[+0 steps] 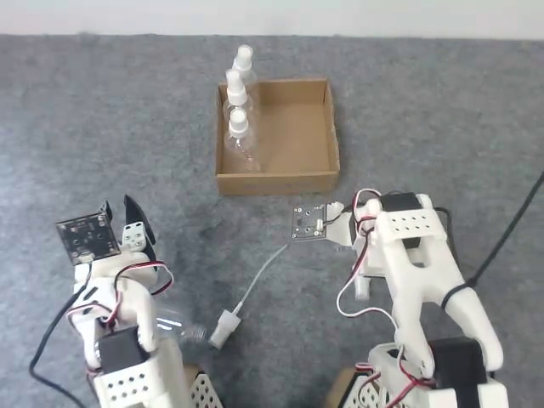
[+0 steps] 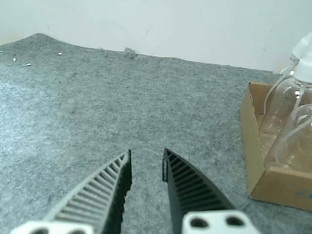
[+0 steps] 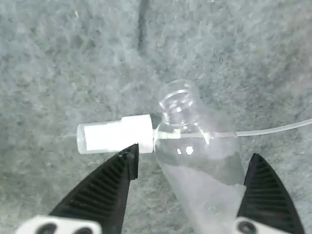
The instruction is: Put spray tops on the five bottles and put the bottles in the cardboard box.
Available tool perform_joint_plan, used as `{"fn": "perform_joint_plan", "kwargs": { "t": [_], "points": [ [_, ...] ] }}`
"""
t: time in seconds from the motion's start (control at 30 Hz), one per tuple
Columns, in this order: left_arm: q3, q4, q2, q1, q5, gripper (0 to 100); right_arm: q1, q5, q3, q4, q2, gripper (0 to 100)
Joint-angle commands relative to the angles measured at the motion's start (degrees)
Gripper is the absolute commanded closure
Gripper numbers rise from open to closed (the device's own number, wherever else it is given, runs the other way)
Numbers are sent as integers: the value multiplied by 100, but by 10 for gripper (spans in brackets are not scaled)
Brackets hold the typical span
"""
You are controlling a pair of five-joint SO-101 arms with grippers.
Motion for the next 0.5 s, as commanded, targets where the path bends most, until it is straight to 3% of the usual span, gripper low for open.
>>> {"fn": "perform_joint_plan", "kwargs": {
  "t": [0.0,0.2,0.47],
  "points": [
    [-57,-167,-70,-35,-53,898,-66,35,26,-233,-268,767],
    [-57,-167,-70,-35,-53,898,-48,9,0,-207,-338,841],
    [-57,-167,-70,-35,-53,898,-75,-976,-308,-198,-347,845]
  ]
}}
